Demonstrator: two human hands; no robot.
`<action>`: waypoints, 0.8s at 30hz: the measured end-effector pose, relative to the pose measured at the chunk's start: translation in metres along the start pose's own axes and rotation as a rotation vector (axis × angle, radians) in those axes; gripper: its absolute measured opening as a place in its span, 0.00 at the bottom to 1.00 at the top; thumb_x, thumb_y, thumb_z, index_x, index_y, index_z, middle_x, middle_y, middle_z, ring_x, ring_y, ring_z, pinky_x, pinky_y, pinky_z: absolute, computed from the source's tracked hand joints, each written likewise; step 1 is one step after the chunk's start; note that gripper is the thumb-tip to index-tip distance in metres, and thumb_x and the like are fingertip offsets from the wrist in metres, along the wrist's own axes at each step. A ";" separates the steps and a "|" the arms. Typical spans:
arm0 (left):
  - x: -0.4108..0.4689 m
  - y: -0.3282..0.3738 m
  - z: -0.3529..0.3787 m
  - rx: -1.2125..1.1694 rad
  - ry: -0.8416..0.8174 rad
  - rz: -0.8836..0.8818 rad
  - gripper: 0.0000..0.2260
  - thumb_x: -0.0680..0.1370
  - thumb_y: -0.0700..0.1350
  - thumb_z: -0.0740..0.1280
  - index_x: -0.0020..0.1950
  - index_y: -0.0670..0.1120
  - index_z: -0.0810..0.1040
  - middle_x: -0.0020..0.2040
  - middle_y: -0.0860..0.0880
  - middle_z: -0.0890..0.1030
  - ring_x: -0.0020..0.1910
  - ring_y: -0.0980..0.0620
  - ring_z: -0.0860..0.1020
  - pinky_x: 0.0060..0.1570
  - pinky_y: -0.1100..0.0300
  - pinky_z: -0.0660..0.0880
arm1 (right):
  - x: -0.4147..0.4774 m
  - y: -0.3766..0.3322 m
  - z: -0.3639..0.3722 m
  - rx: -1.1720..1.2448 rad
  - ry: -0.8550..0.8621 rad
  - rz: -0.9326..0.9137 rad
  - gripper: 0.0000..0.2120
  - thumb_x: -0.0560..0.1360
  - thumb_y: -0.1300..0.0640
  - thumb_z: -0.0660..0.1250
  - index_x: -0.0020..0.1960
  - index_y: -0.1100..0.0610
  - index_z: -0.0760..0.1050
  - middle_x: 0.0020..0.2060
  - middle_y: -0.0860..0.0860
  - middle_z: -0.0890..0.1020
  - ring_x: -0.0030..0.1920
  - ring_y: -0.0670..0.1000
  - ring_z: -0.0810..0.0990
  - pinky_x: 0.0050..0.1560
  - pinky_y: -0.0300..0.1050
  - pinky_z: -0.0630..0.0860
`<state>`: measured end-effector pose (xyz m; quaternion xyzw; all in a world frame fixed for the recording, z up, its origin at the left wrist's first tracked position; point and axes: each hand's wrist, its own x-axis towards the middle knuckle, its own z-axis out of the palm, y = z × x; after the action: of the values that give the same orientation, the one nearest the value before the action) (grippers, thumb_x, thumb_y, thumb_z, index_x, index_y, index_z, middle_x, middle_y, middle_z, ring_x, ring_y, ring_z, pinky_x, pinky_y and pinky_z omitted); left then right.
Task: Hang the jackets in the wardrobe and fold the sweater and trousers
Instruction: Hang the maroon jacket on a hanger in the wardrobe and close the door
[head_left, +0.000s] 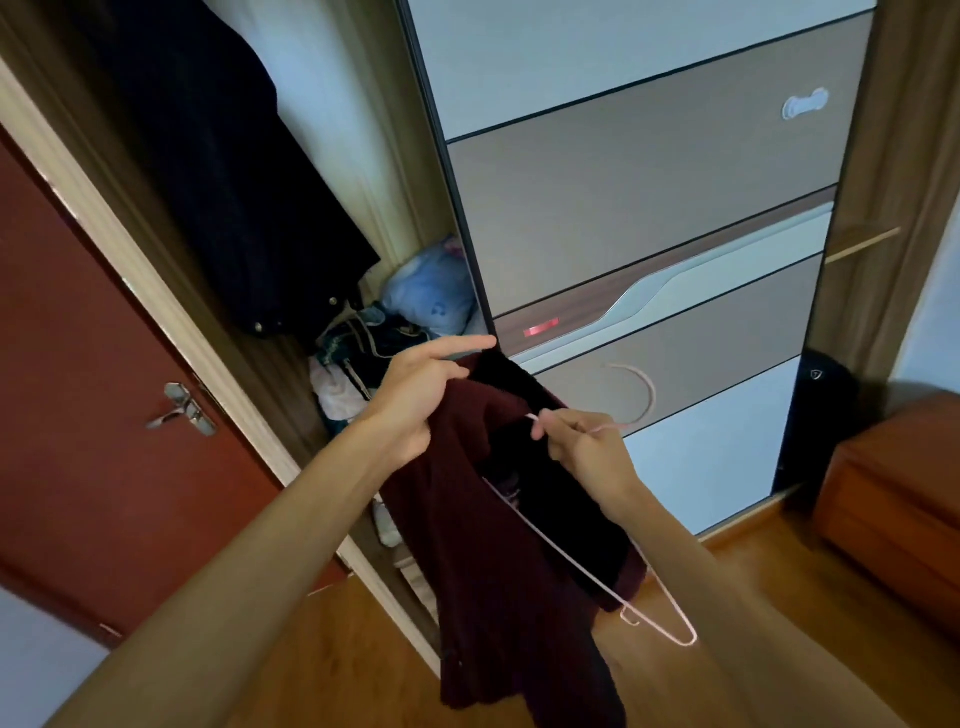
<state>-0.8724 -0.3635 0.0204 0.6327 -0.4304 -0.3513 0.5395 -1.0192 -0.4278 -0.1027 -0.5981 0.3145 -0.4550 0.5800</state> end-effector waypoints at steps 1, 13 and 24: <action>-0.001 -0.003 -0.008 0.186 0.020 0.099 0.22 0.78 0.29 0.58 0.52 0.51 0.86 0.53 0.47 0.84 0.38 0.60 0.81 0.41 0.68 0.75 | -0.001 -0.004 -0.004 0.006 0.005 -0.034 0.17 0.82 0.59 0.63 0.35 0.59 0.78 0.22 0.45 0.67 0.23 0.41 0.62 0.27 0.31 0.60; 0.010 -0.021 -0.001 1.506 -0.049 1.097 0.35 0.73 0.73 0.61 0.62 0.44 0.75 0.72 0.36 0.68 0.69 0.38 0.71 0.64 0.36 0.68 | -0.026 -0.057 -0.045 0.006 -0.047 -0.219 0.12 0.72 0.61 0.65 0.30 0.59 0.76 0.21 0.45 0.64 0.25 0.45 0.61 0.30 0.38 0.59; 0.043 -0.019 0.037 1.556 -0.243 1.174 0.33 0.78 0.71 0.42 0.47 0.45 0.71 0.34 0.46 0.80 0.29 0.40 0.78 0.27 0.56 0.64 | -0.029 -0.049 -0.122 -0.328 0.043 -0.072 0.17 0.75 0.41 0.70 0.51 0.54 0.81 0.42 0.49 0.83 0.41 0.43 0.78 0.50 0.42 0.77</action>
<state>-0.8868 -0.4162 -0.0036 0.4565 -0.8404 0.2917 0.0130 -1.1492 -0.4448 -0.0704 -0.6856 0.3752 -0.4306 0.4513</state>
